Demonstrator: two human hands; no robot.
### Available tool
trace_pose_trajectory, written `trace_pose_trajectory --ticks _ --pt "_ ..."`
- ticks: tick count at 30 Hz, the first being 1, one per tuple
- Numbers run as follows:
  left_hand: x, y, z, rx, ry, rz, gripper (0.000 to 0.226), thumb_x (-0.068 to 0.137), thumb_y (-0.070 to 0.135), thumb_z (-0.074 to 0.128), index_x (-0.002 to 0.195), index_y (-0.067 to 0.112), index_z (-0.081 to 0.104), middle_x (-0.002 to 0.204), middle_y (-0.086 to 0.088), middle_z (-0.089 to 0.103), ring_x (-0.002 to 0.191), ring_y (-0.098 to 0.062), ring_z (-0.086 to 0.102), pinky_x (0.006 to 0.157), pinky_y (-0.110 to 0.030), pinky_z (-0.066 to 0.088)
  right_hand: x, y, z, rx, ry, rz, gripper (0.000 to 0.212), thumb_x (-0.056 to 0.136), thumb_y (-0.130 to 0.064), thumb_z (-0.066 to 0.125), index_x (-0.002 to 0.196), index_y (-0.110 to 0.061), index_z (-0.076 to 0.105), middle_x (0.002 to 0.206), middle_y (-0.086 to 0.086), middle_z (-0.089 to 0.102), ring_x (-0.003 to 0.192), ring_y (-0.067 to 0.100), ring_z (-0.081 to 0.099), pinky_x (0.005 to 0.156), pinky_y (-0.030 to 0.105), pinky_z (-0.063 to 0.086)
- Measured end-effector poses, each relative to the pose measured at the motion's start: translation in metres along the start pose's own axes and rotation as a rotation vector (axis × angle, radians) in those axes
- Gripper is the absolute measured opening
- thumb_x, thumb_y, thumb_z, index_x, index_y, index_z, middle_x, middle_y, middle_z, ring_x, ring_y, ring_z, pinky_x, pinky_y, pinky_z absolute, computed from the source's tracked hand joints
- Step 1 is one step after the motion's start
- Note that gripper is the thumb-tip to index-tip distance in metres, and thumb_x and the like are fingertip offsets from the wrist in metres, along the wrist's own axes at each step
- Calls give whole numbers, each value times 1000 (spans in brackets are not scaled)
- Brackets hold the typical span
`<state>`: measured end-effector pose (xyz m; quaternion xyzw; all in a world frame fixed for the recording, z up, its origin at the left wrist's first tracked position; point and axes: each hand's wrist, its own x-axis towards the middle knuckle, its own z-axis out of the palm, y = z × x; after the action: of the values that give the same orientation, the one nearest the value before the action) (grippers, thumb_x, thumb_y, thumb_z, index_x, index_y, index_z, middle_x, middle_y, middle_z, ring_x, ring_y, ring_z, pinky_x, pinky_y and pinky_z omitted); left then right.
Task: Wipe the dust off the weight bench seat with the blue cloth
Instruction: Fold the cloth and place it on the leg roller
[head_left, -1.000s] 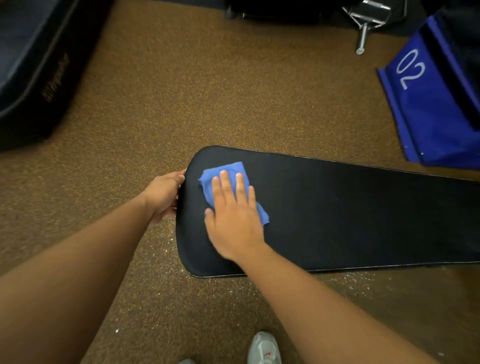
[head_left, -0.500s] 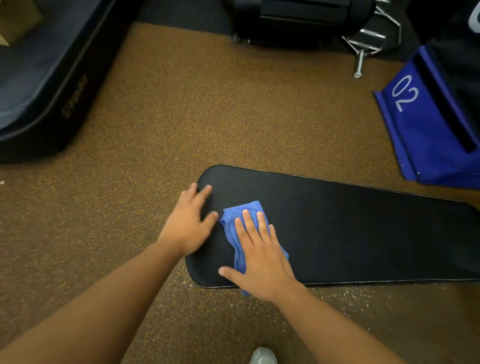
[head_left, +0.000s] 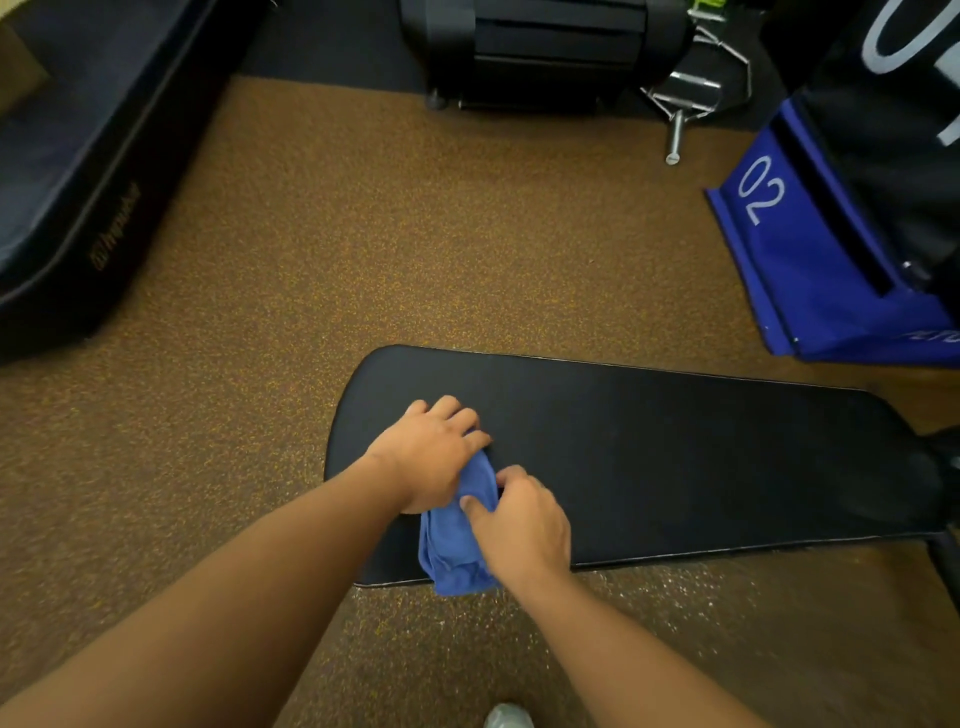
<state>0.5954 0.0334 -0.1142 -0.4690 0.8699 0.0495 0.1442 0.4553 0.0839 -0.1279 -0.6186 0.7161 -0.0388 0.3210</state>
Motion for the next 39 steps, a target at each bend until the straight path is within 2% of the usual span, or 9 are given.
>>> trace_pose_trajectory --ticks 3,6,11,17,21,24,26,33,39 --pt "1 -4 -9 93 -35 3 39 90 33 47 127 23 44 125 -1 45 116 -25 36 84 -36 32 7 5 -13 79 -128 -11 22 84 -44 64 82 -25 53 86 0 63 81 24 60 62 32 43" --pt "-3 -10 -21 78 -151 39 36 92 36 47 126 24 47 123 -2 46 116 -25 39 85 -37 35 7 16 -30 9 -220 -144 29 84 -43 63 73 -26 43 86 0 56 75 22 51 62 31 36" --pt "-10 -20 -72 -334 -207 60 22 87 36 62 101 20 61 100 -1 55 92 -19 53 71 -29 36 -6 24 -78 153 -236 -182 30 85 -33 65 73 -26 38 69 -4 48 61 14 41 56 31 37" --pt "-8 -26 -189 -459 -66 53 18 87 34 63 83 17 59 79 1 62 74 -15 55 62 -21 37 -28 7 -194 241 -34 -284 13 84 -34 65 87 -26 55 82 -1 63 76 15 60 70 38 51" --pt "-7 -5 -283 -455 76 96 27 89 26 62 67 19 49 64 5 49 61 -10 45 54 -18 32 -58 -5 -283 167 121 -303 18 89 -34 60 78 -20 54 76 2 59 70 17 56 65 39 47" --pt "-8 17 -356 -502 170 150 4 88 24 62 85 24 60 77 10 58 72 -5 53 64 -19 39 -91 -7 -354 196 258 -295 20 88 -32 63 74 -23 52 72 3 59 69 20 56 63 37 45" --pt "-9 35 -404 -544 267 187 13 85 20 66 94 29 62 85 13 61 77 0 55 66 -16 39 -118 -4 -401 206 343 -293 18 86 -31 67 75 -22 55 70 -2 59 68 17 55 62 33 43" --pt "-23 122 -563 -491 465 397 14 83 16 68 95 22 66 86 8 66 75 -8 58 62 -8 36 -228 14 -554 208 635 -247 19 78 -35 75 73 -21 62 66 -4 61 63 12 54 56 22 39" --pt "-39 225 -676 -371 513 619 15 85 15 67 100 17 69 84 1 66 74 -11 57 67 -20 40 -343 51 -652 128 782 -163 34 78 -32 77 58 -25 50 56 -7 49 54 6 44 51 20 32"
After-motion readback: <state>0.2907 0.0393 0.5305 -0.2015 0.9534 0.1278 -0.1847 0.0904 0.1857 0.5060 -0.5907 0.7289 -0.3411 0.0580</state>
